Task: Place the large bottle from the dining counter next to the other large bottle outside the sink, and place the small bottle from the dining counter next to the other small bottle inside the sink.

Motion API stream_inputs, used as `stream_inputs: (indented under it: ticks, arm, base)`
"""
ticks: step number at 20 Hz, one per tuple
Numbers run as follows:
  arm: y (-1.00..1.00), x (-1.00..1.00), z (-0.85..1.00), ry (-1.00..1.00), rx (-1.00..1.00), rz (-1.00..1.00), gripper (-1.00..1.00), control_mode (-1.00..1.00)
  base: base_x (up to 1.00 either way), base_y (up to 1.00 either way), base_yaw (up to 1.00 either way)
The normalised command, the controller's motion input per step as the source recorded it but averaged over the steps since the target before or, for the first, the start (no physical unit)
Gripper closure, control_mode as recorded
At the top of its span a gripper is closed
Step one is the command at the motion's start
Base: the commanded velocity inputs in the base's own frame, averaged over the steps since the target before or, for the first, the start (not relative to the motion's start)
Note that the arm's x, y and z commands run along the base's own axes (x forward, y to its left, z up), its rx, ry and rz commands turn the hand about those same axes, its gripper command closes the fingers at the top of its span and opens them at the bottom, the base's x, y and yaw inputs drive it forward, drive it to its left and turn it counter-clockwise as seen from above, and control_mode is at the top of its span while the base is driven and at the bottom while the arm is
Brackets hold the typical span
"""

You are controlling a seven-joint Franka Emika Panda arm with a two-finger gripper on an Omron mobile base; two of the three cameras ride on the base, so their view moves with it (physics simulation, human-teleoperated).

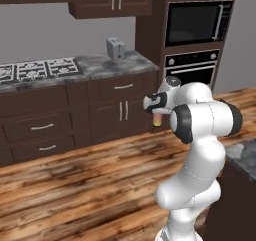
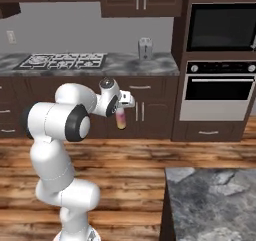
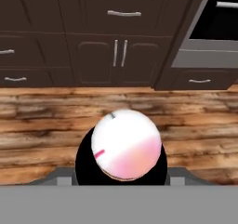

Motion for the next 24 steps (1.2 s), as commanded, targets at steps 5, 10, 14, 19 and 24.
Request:
stream_inputs:
  ticks: [5, 10, 14, 19, 24]
  arm:
    - [0.00, 0.00, 0.00, 0.00, 0.00, 0.00, 1.00, 1.00]
    - [0.00, 0.00, 0.00, 0.00, 0.00, 0.00, 1.00, 1.00]
    - [0.00, 0.00, 0.00, 0.00, 0.00, 0.00, 1.00, 1.00]
    - [0.00, 0.00, 0.00, 0.00, 0.00, 0.00, 1.00, 1.00]
    - [0.00, 0.00, 0.00, 0.00, 0.00, 0.00, 1.00, 1.00]
  base:
    - [0.24, 0.66, -0.22]
    - [0.17, 0.44, -0.33]
    - [0.15, 0.42, -0.37]
    - [0.27, 0.50, -0.35]
    - [0.38, 0.60, -0.32]
